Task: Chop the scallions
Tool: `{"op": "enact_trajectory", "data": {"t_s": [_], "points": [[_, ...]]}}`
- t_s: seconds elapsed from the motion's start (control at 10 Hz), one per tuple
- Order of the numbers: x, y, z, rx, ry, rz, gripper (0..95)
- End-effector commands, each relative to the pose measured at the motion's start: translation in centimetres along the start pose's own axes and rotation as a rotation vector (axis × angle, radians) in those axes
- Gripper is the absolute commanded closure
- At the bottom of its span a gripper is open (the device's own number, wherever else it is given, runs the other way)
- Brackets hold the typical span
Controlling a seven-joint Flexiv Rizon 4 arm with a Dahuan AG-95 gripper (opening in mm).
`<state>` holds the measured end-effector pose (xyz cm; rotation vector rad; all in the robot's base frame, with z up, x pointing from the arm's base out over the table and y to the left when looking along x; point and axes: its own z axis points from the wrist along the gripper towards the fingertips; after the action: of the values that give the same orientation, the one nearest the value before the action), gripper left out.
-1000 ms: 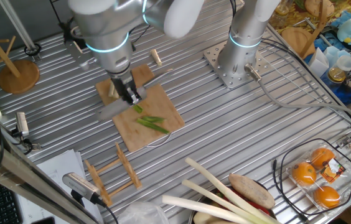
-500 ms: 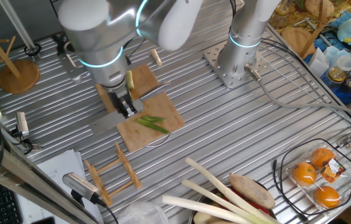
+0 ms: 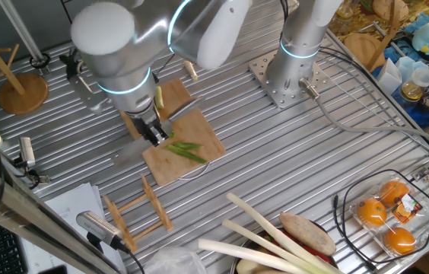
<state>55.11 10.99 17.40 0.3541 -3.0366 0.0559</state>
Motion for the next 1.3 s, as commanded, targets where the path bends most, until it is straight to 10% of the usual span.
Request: {"op": "enact_trajectory", "data": {"t_s": [0.1, 0.7, 1.3], "points": [[0.2, -0.1, -0.1, -0.046, -0.082, -0.04, 95.0], [-4.0, 5.5, -0.3, -0.052, -0.064, 0.119, 95.0], [-9.2, 6.2, 1.5, -0.02, -0.056, 0.165, 95.0]]}}
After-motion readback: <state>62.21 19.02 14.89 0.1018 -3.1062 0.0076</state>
